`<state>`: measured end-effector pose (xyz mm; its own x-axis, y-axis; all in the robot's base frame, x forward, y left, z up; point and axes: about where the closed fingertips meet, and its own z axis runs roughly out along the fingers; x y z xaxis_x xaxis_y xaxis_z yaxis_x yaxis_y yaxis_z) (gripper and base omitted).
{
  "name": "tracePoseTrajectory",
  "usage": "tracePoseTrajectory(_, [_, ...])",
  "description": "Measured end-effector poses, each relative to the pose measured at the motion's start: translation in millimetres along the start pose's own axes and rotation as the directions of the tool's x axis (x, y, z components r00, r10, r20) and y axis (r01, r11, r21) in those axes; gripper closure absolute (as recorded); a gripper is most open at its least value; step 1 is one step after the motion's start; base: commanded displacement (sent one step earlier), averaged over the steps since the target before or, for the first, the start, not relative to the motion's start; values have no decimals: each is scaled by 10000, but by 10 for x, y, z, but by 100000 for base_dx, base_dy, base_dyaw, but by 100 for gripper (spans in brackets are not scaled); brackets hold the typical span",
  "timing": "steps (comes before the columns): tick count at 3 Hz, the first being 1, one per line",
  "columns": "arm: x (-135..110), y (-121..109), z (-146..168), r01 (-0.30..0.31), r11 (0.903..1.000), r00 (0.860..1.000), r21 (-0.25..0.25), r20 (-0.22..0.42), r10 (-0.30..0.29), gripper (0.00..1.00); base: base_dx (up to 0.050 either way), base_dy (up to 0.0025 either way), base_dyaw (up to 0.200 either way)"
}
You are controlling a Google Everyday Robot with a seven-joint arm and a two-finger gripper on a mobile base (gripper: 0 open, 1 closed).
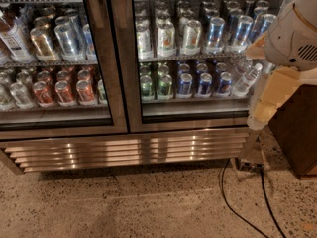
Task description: Open right fridge door
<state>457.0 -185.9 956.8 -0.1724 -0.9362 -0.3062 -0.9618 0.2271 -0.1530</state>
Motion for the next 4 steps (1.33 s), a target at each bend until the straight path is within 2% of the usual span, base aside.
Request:
tracePoseTrajectory(1, [-551, 93, 508, 447, 9903, 9739, -1319, 2267, -138, 0, 0, 0, 0])
tracePoseTrajectory(2, [-823, 146, 789, 1021, 9752, 8872, -1966, 4614, 1, 0, 0, 0, 0])
tracePoseTrajectory(3, [-1027, 229, 778, 1971, 9521, 7101, -2339, 7037, 259, 0, 0, 0, 0])
tracePoseTrajectory(4, [-1019, 290, 291, 2429, 9510, 4855, -1912, 8727, 515, 0, 0, 0, 0])
